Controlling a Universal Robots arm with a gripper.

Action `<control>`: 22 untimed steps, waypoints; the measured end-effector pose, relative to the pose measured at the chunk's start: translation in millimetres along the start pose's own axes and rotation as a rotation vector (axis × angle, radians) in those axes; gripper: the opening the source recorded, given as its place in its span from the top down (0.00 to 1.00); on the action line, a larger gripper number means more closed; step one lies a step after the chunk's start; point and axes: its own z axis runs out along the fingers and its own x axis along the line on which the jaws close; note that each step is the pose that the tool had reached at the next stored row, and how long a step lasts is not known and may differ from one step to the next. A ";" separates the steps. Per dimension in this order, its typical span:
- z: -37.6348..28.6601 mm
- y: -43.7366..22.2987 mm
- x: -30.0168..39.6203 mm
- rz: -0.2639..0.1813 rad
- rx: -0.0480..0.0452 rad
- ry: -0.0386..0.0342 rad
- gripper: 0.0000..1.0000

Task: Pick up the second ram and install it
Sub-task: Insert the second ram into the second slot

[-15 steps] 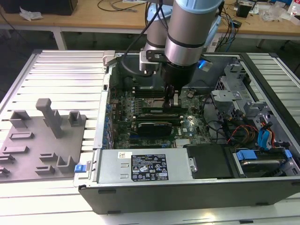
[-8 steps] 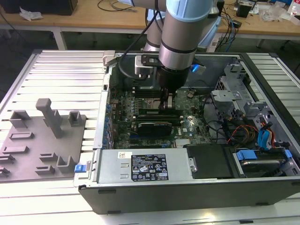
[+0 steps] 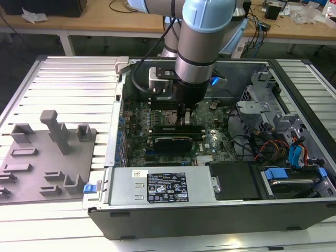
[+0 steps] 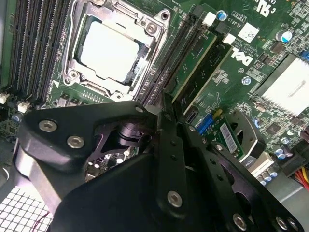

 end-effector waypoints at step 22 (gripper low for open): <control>2.1 0.2 -1.0 -0.016 -0.0001 0.0006 0.87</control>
